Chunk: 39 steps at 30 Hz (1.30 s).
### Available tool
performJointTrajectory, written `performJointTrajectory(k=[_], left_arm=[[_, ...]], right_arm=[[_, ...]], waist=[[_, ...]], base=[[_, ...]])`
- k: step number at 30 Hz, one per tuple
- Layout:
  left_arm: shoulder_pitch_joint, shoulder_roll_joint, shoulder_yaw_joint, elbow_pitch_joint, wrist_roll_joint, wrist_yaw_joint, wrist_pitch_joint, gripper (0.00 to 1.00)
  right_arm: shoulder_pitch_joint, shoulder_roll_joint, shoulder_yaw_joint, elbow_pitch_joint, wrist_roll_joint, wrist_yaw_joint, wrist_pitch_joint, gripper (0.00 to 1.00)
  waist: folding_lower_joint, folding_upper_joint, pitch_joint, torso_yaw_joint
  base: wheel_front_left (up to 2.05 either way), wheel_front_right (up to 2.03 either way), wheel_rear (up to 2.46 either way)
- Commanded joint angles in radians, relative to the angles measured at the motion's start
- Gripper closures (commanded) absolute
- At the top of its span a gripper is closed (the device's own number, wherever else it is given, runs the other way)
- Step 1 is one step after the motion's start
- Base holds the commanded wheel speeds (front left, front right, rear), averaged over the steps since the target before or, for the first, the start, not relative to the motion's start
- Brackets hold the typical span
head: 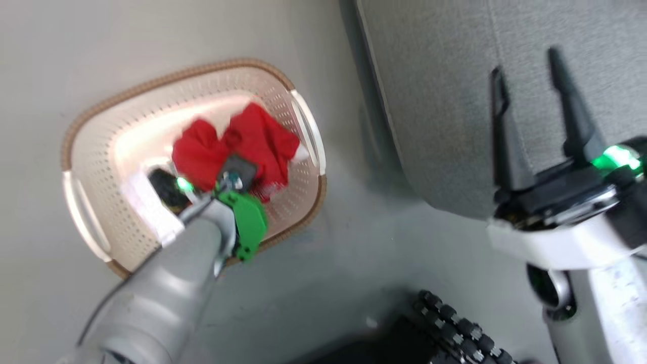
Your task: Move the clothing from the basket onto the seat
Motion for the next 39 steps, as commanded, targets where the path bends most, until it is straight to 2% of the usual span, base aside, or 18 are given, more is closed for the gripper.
performJointTrajectory(k=[1, 7, 10, 16, 26, 39], left_arm=[[0.068, -0.006, 0.003, -0.033, -0.025, -0.007, -0.014, 1.00], [0.276, -0.006, -0.009, -0.169, -0.153, -0.020, -0.036, 1.00], [0.353, -0.006, -0.015, -0.212, -0.199, -0.009, -0.040, 1.00], [0.418, -0.005, 0.036, -0.331, -0.215, 0.032, -0.043, 1.00], [0.497, -0.004, 0.207, -0.562, -0.110, 0.062, -0.043, 1.00], [0.529, -0.003, 0.302, -0.749, -0.010, 0.053, -0.042, 1.00]], right_arm=[[0.041, -0.008, 0.015, 0.020, -0.007, -0.001, -0.003, 0.00], [0.201, -0.025, 0.053, 0.126, -0.033, -0.001, -0.003, 0.00], [0.283, -0.038, 0.071, 0.161, -0.038, -0.001, -0.003, 0.00], [0.384, -0.034, 0.081, 0.194, -0.038, -0.001, -0.003, 0.00], [0.454, -0.015, 0.120, 0.243, -0.038, -0.001, -0.003, 0.00], [0.499, 0.014, 0.124, 0.230, -0.044, -0.001, -0.003, 0.00]], waist=[[0.0000, 0.0000, -0.287, 0.101], [0.0000, 0.0000, -0.578, 0.151], [0.0000, 0.0000, -0.701, 0.179], [0.0000, 0.0000, -0.839, 0.224], [0.0000, 0.0000, -0.963, 0.247], [0.0000, 0.0000, -0.990, 0.261]], base=[[0.00, 0.00, 0.00], [0.00, 0.00, 0.00], [0.00, 0.00, 0.00], [0.00, 0.00, 0.00], [0.00, 0.00, 0.00], [0.00, 0.00, 0.00]])
